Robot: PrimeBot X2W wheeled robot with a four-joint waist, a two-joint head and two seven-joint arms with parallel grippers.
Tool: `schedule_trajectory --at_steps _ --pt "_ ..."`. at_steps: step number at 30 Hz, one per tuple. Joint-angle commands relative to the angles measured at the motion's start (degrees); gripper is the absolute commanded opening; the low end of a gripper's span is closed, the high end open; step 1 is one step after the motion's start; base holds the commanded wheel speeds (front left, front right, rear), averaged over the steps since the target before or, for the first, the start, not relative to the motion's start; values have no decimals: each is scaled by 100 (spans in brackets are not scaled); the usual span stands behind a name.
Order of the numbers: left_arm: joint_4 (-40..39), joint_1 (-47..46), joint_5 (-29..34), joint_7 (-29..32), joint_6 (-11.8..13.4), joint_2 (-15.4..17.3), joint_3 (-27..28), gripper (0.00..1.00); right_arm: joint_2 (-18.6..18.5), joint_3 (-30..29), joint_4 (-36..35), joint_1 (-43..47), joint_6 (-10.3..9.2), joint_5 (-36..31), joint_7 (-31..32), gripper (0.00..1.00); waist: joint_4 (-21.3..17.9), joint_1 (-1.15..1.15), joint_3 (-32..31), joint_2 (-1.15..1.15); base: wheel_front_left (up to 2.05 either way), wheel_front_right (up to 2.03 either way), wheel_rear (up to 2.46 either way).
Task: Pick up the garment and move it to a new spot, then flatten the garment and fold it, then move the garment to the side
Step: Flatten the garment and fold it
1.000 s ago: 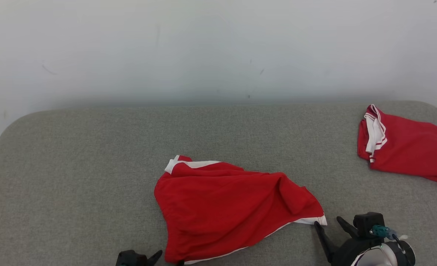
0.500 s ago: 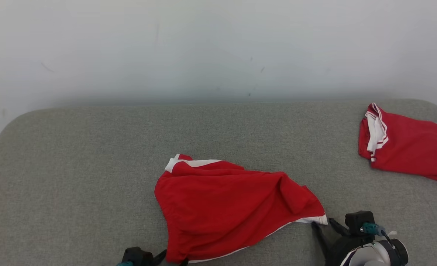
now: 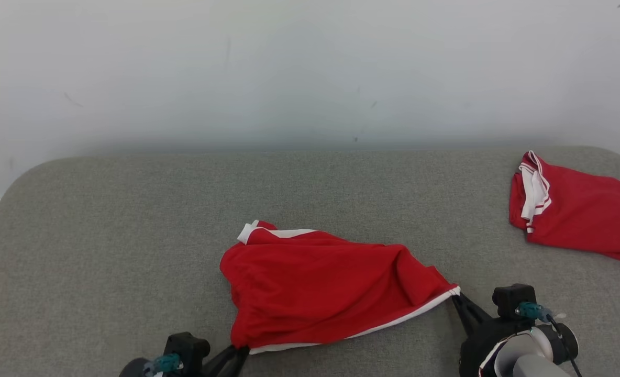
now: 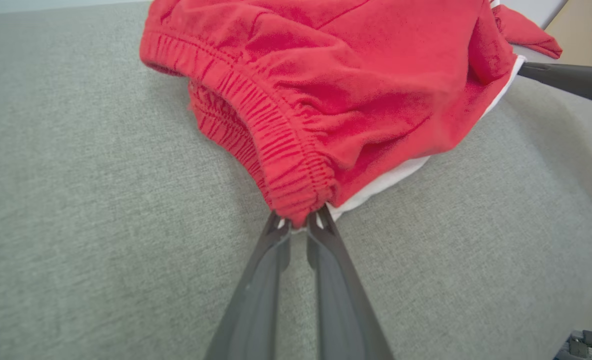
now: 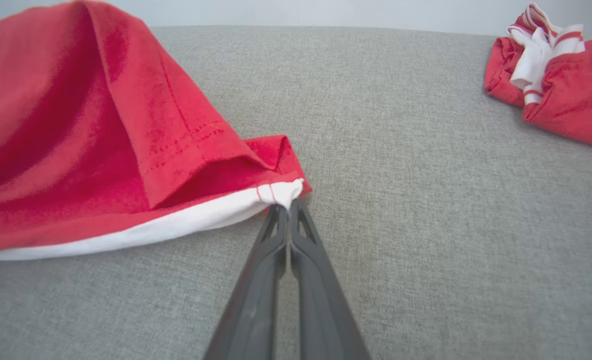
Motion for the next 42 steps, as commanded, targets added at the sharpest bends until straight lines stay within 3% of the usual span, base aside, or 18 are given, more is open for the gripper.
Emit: schedule_trajectory --at_steps 1,7,13,21,25,30,32,42 --pt "-110 -143 84 -37 11 95 71 0 -141 20 -125 -87 -3 87 -27 0 -8 1 -20 0 0 0 0" --pt "-355 -417 135 2 11 261 53 0 -268 223 -532 -268 -3 341 -29 0 -44 1 -51 0 0 0 0" --pt "-871 -1150 49 404 11 640 -259 0 -430 642 -1112 -737 -3 983 188 0 -141 1 -34 0 0 0 0" --pt "-1461 -2695 -838 939 11 1378 -729 0 -421 1249 -1141 -2194 -3 1435 607 0 -480 1 358 0 0 0 0" --pt "-1662 -3711 -1275 1242 11 1854 -1035 0 -228 1344 -955 -3060 -5 1874 785 0 -678 1 828 0 0 0 0" --pt "-1731 -4975 -1969 1519 10 2181 -1271 0 -9 1326 -415 -4197 -5 2216 942 0 -836 1 1427 0 0 0 0" --pt "-1623 -5464 -1954 1605 11 2303 -1412 0 31 1316 -208 -4644 -5 2307 937 0 -888 1 1626 0 0 0 0" --pt "-839 -6919 -2457 1610 11 2194 -1756 0 266 1110 1031 -6040 -5 2535 494 0 -1130 1 2054 0 0 0 0"
